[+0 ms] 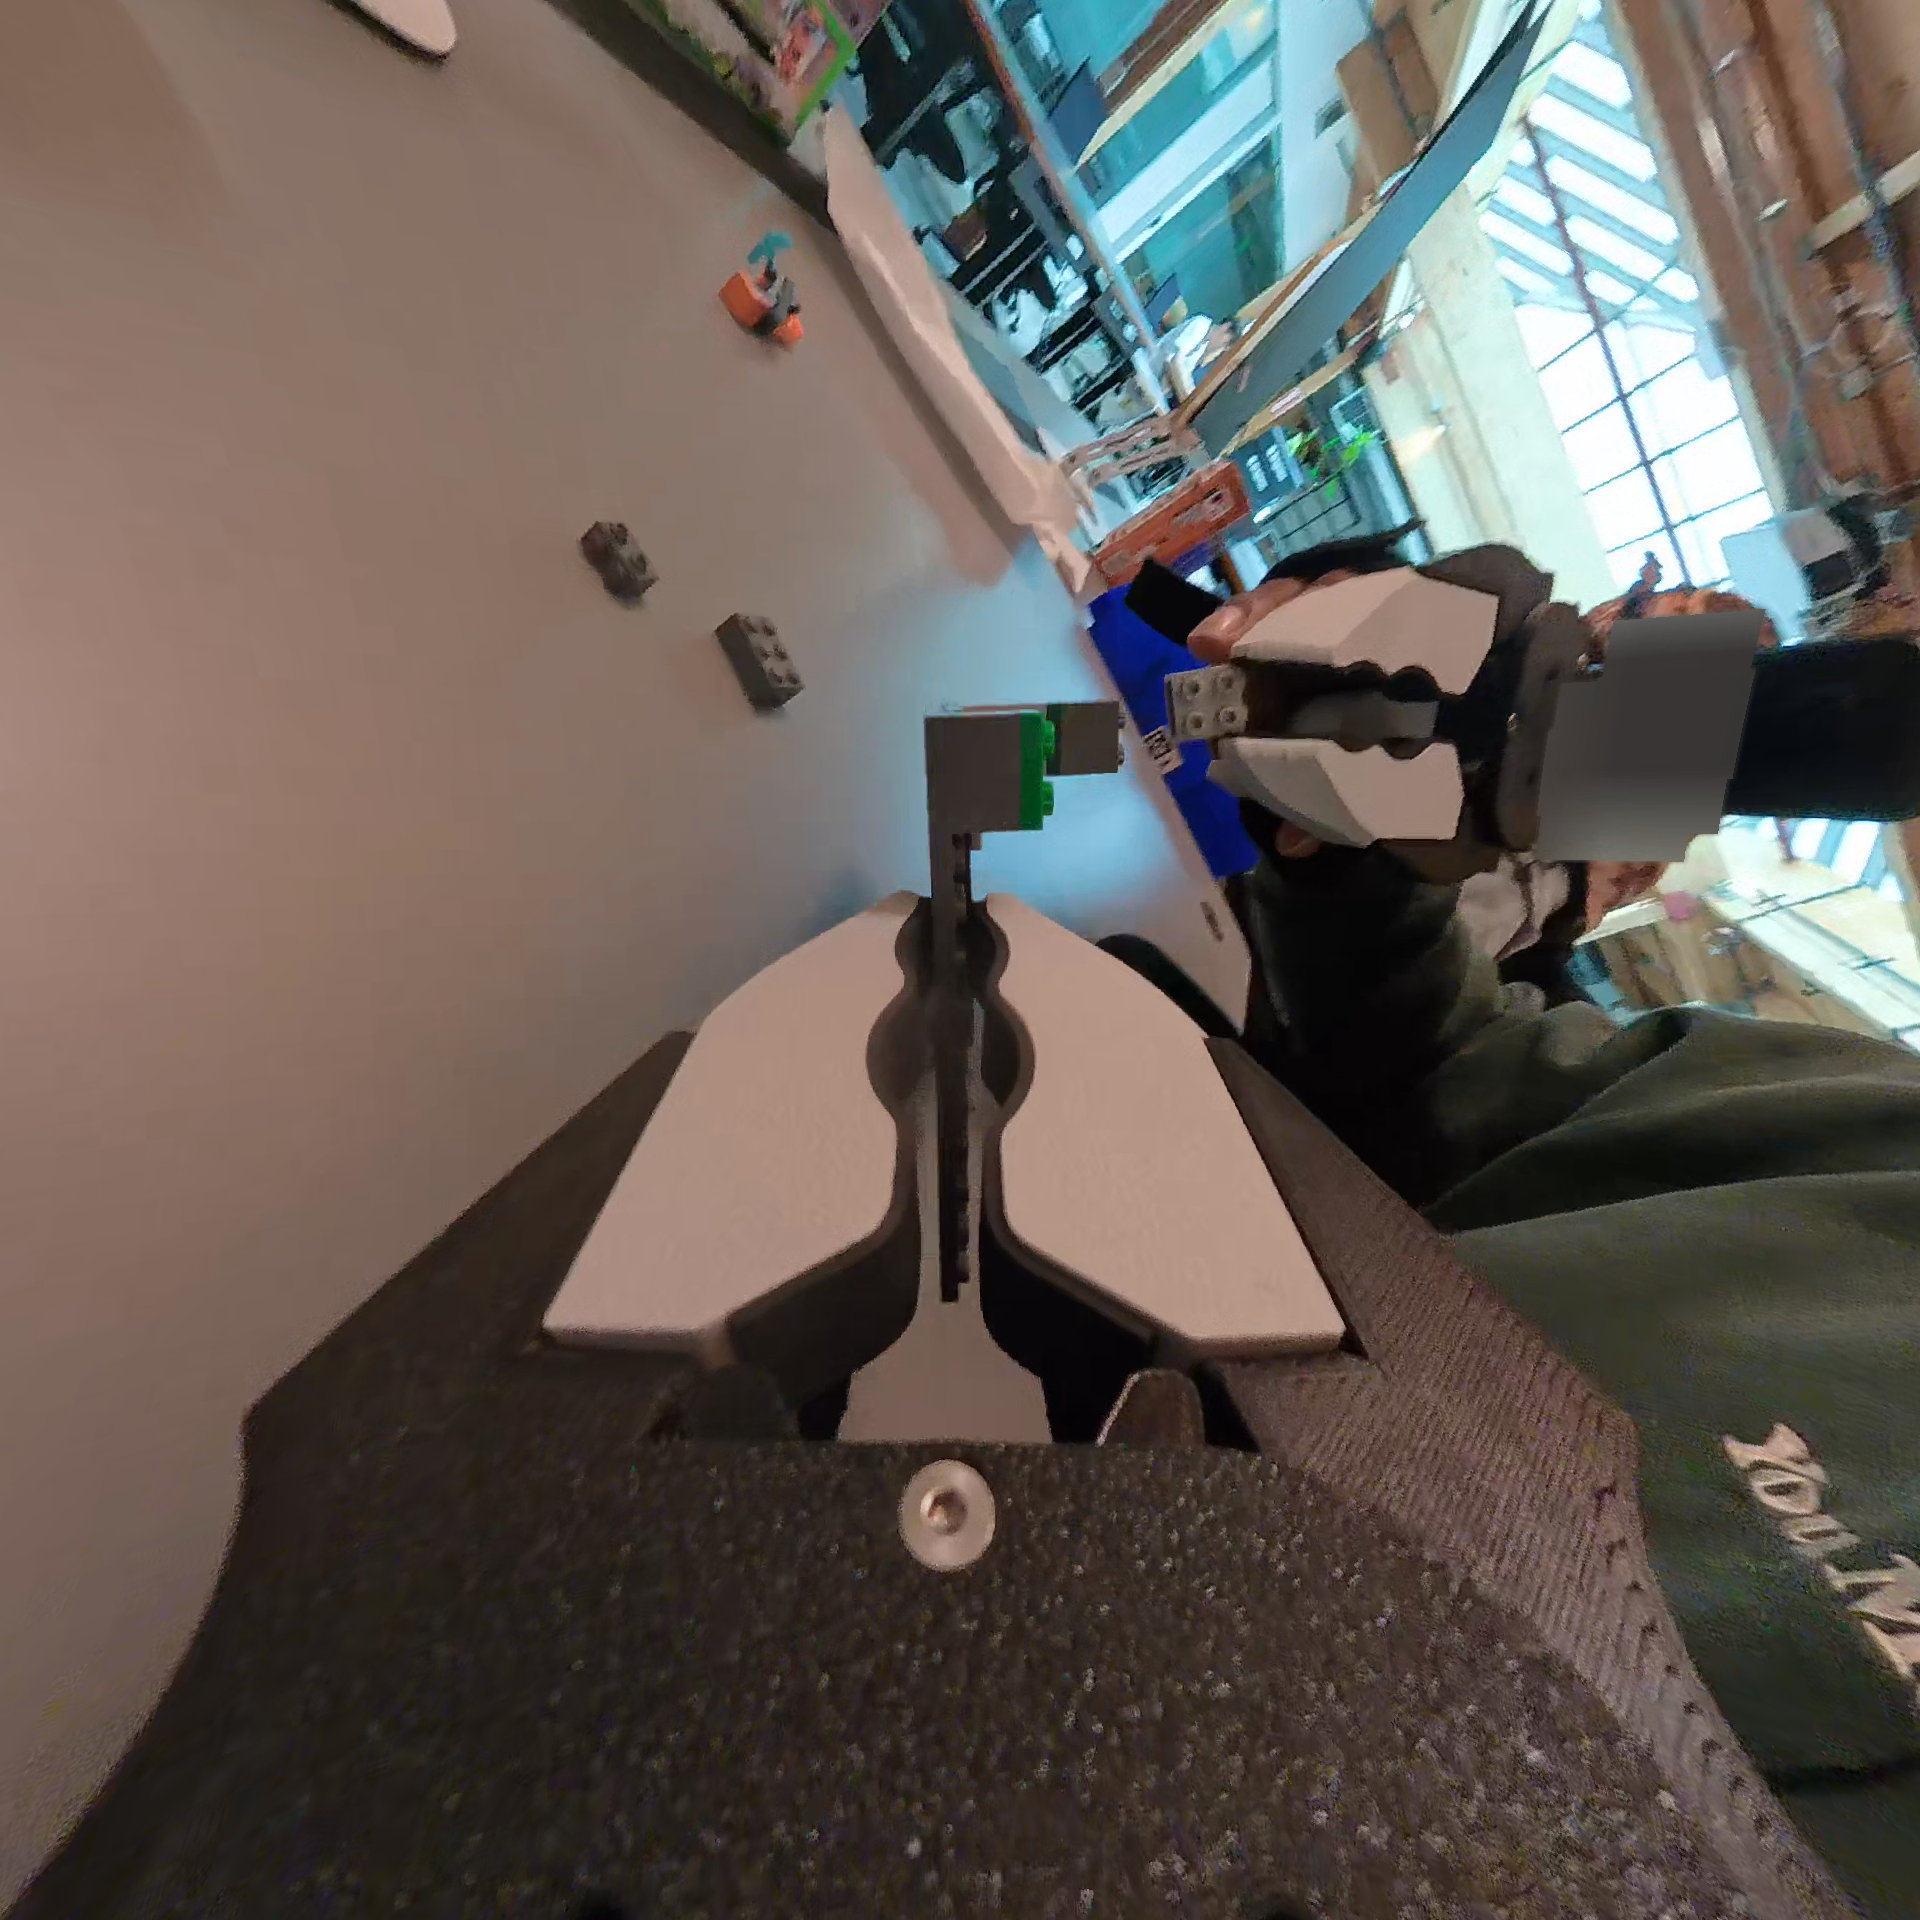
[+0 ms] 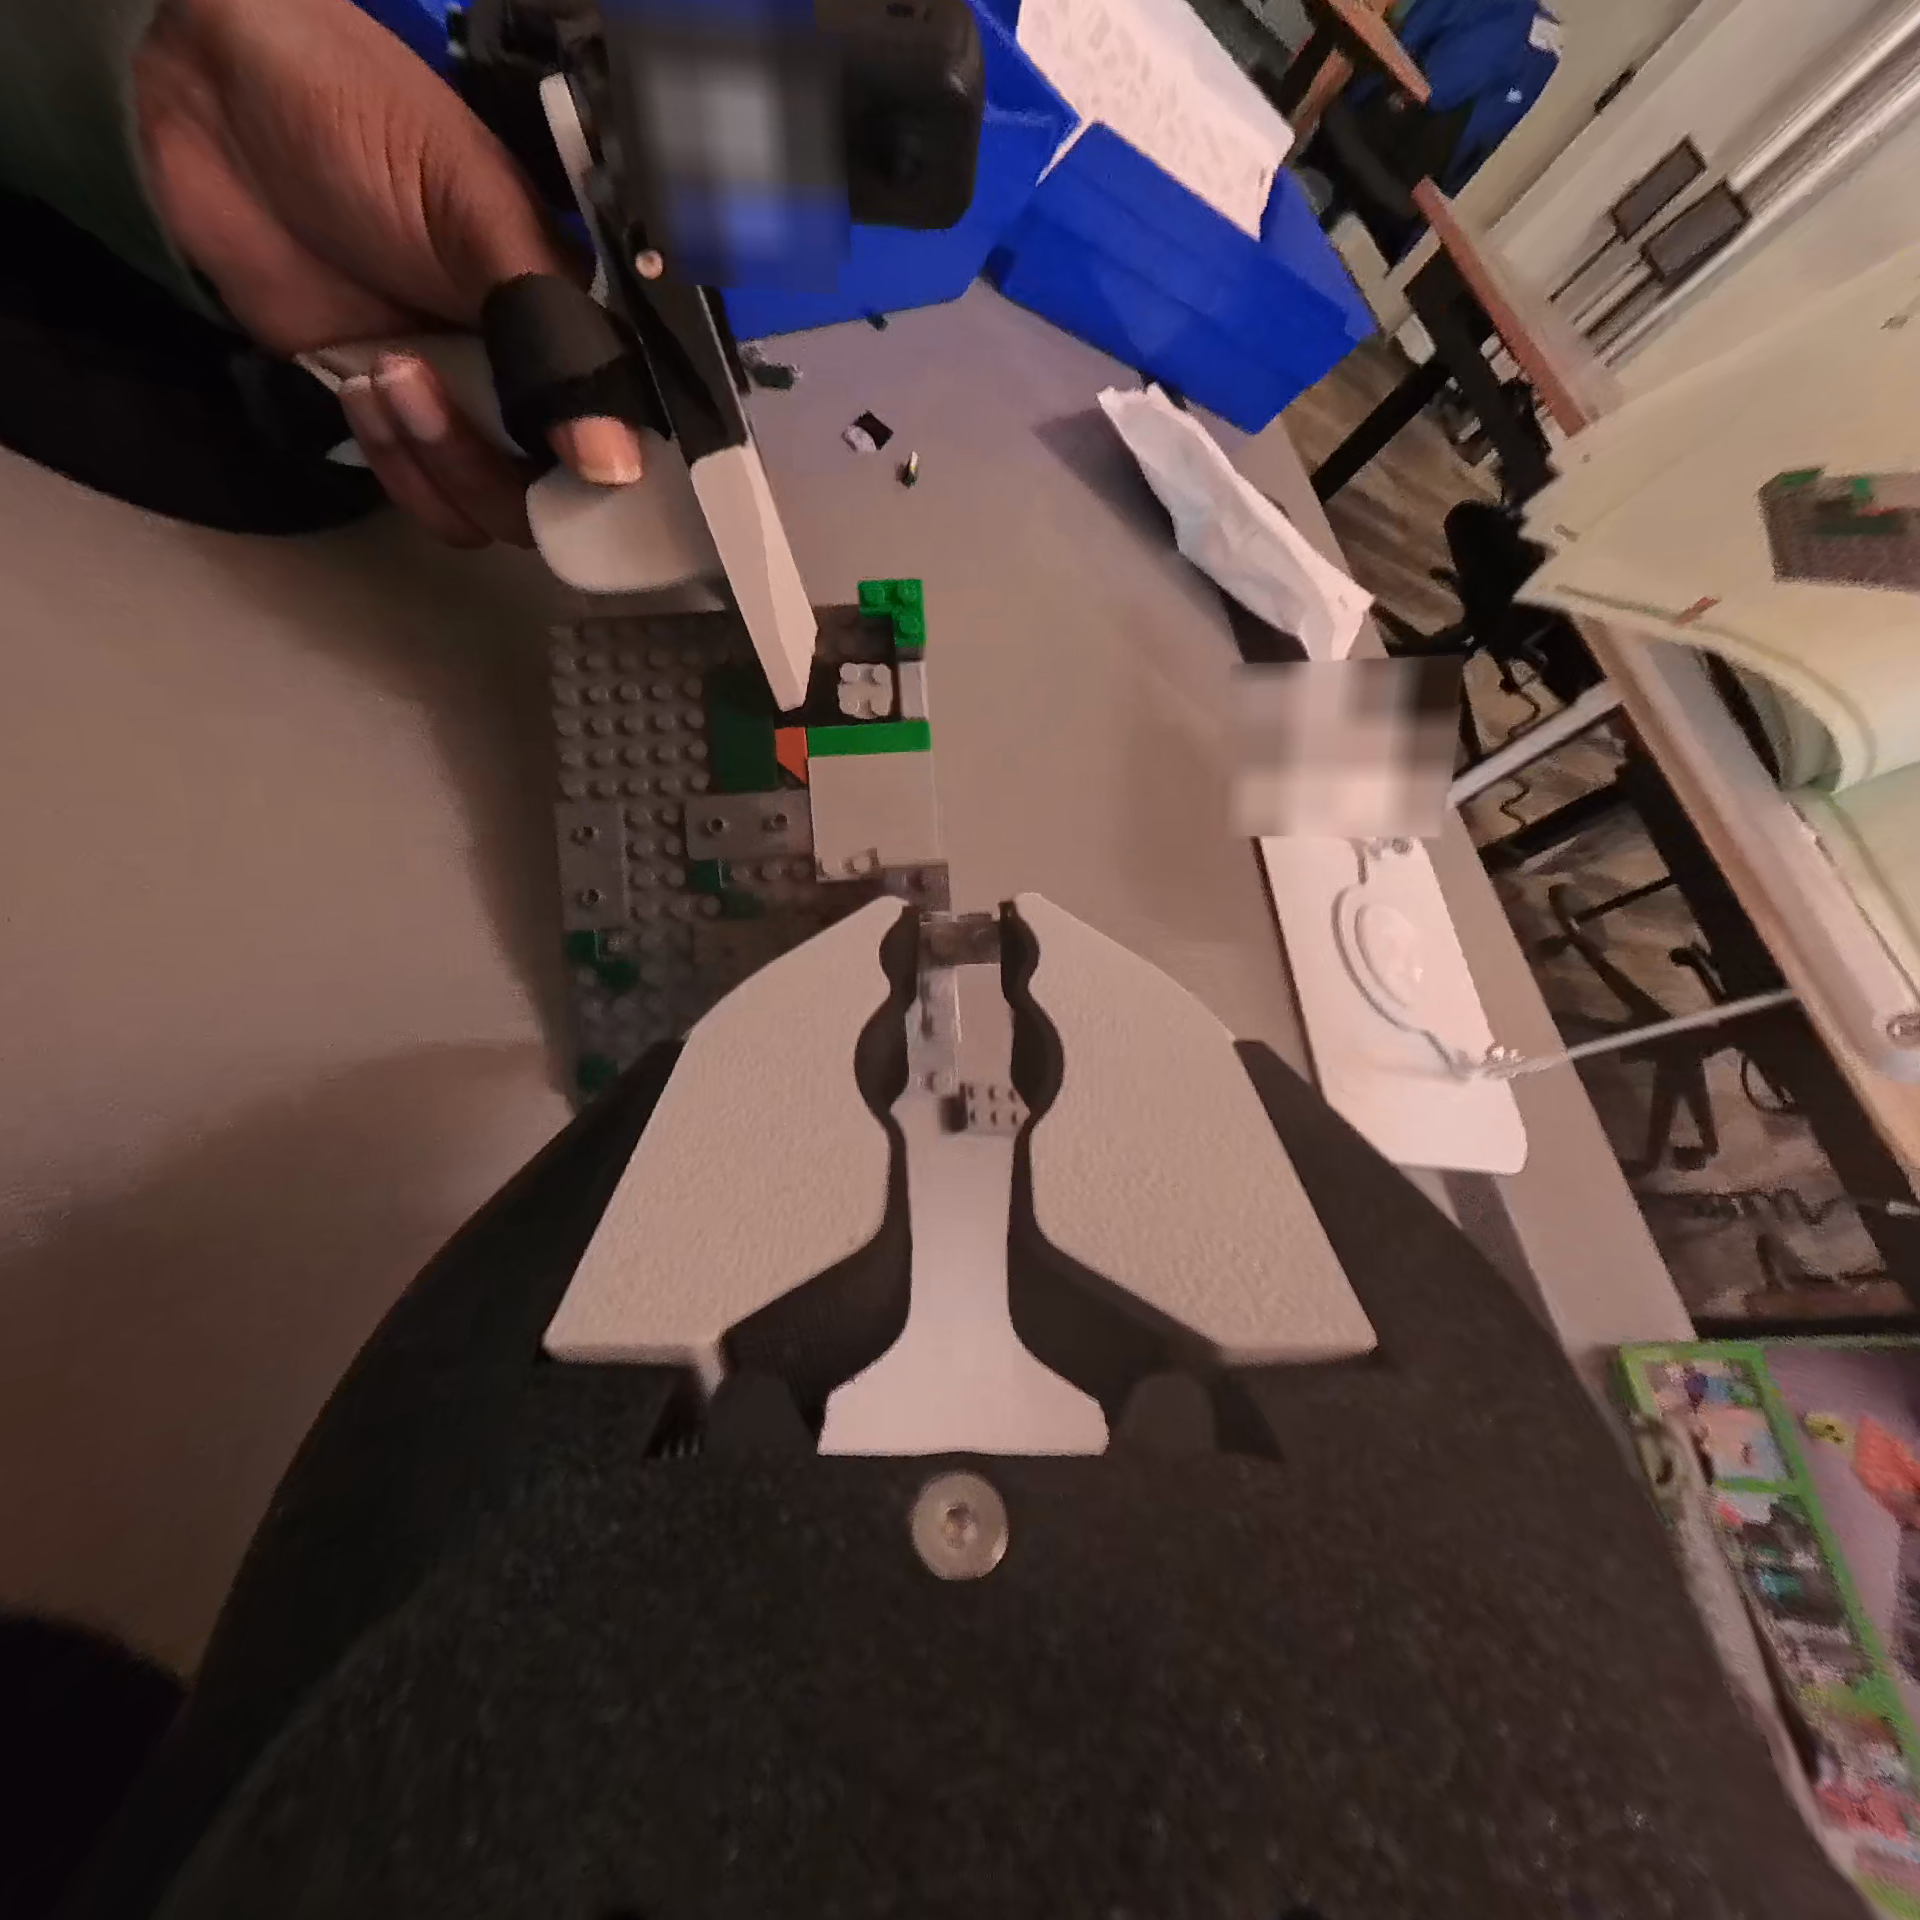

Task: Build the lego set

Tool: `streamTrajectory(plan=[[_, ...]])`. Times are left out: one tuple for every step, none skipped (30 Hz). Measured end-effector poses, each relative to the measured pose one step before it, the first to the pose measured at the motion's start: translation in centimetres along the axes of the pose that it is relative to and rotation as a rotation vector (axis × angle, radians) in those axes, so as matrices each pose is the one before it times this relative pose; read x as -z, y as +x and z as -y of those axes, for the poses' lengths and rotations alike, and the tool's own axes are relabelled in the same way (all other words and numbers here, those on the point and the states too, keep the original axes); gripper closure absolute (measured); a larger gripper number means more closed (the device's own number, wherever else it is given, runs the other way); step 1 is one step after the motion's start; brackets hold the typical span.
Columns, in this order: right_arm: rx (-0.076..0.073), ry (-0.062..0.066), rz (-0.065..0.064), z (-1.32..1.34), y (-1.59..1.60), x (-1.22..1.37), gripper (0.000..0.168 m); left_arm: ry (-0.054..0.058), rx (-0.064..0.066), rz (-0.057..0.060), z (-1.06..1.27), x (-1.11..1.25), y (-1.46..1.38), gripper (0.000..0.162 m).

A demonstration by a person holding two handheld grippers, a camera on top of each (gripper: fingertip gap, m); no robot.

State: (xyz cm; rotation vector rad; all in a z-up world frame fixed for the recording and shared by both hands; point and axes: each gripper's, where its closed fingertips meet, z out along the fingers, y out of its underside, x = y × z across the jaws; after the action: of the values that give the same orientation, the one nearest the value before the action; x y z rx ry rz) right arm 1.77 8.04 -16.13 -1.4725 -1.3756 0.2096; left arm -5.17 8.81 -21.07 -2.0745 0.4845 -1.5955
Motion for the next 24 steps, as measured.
streamTrajectory(plan=[[-0.0131,-0.0081,-0.0013,-0.523,-0.01,0.253,0.153,-0.0093,-0.0058,0.0135,-0.115,0.042,-0.238,0.156],[-0.0195,-0.0039,0.001,-0.475,-0.057,0.273,0.154,-0.0089,-0.0007,0.0081,-0.038,0.057,-0.138,0.156],[-0.0255,-0.0031,0.0053,-0.458,-0.143,0.254,0.153,-0.0081,-0.0032,0.0053,-0.002,0.047,-0.099,0.156],[-0.022,-0.0002,0.002,-0.412,-0.142,0.207,0.153,-0.006,-0.0011,0.0072,0.024,0.043,-0.111,0.156],[-0.0145,-0.0005,-0.002,-0.404,-0.14,0.163,0.153,-0.0004,-0.0006,0.0071,0.086,0.027,-0.094,0.155],[-0.0095,-0.0022,-0.0041,-0.389,-0.139,0.102,0.153,-0.0044,-0.0005,0.0061,0.002,-0.025,-0.069,0.155],[-0.0086,-0.0038,-0.0017,-0.413,-0.167,0.032,0.153,-0.0022,0.0049,0.0028,-0.012,-0.046,-0.032,0.155],[-0.0091,-0.0092,0.0025,-0.509,-0.193,-0.025,0.153,-0.0044,0.0122,0.0007,-0.061,-0.082,-0.045,0.155],[-0.0072,-0.0205,0.009,-0.735,-0.226,-0.077,0.153,-0.0016,0.0156,0.0001,-0.079,-0.099,-0.064,0.155],[-0.0065,-0.0362,0.0248,-1.065,-0.361,-0.13,0.153,0.001,0.0147,0.0029,-0.065,-0.099,-0.111,0.154],[-0.0117,-0.0527,0.044,-1.378,-0.539,-0.193,0.153,0.0008,0.0096,0.0026,-0.071,-0.073,-0.1,0.154],[-0.0188,-0.0588,0.0521,-1.5,-0.571,-0.272,0.153,0.001,0.0058,0.0026,-0.062,-0.052,-0.089,0.154],[-0.0224,-0.0521,0.0424,-1.387,-0.387,-0.337,0.153,0.0003,0.0054,0.0006,-0.061,-0.05,-0.047,0.154],[-0.0223,-0.0449,0.0355,-1.203,-0.25,-0.363,0.153,0.0014,0.0057,-0.0006,-0.05,-0.035,-0.023,0.154],[-0.016,-0.0318,0.0259,-0.829,-0.123,-0.294,0.153,0.0032,0.0046,-0.0005,-0.011,-0.039,-0.008,0.154],[-0.0073,-0.0016,0.0139,-0.205,-0.013,-0.125,0.153,0.0021,0.001,0.0004,-0.031,-0.044,0.01,0.154],[-0.0052,0.0027,0.0134,0.039,-0.013,0.0,0.153,0.0004,-0.0009,0.0001,-0.055,-0.049,0.046,0.154],[-0.0034,-0.0096,0.0108,-0.065,0.048,-0.001,0.153,0.0019,0.0007,0.0004,-0.035,-0.041,0.046,0.154],[0.0016,-0.0083,0.0062,-0.034,0.084,0.006,0.153,0.0022,0.0003,0.0004,-0.013,-0.01,0.045,0.154],[0.0035,-0.0062,0.0071,-0.034,0.052,0.009,0.15,0.0026,0.0001,0.0006,0.0,-0.005,0.034,0.154],[0.0007,-0.004,0.0056,0.011,0.061,0.03,0.142,0.0025,0.0006,0.0003,-0.01,0.009,0.019,0.154],[-0.0019,0.0038,-0.0018,0.191,0.169,0.115,0.138,0.0019,0.0019,-0.0004,-0.019,0.025,0.009,0.154],[-0.002,0.0161,-0.0051,0.485,0.178,0.253,0.135,0.0019,0.0022,-0.0021,-0.016,0.021,0.02,0.154],[-0.0019,0.0253,-0.0069,0.787,0.174,0.373,0.132,0.0019,0.0013,-0.0026,-0.015,0.029,0.041,0.154]])
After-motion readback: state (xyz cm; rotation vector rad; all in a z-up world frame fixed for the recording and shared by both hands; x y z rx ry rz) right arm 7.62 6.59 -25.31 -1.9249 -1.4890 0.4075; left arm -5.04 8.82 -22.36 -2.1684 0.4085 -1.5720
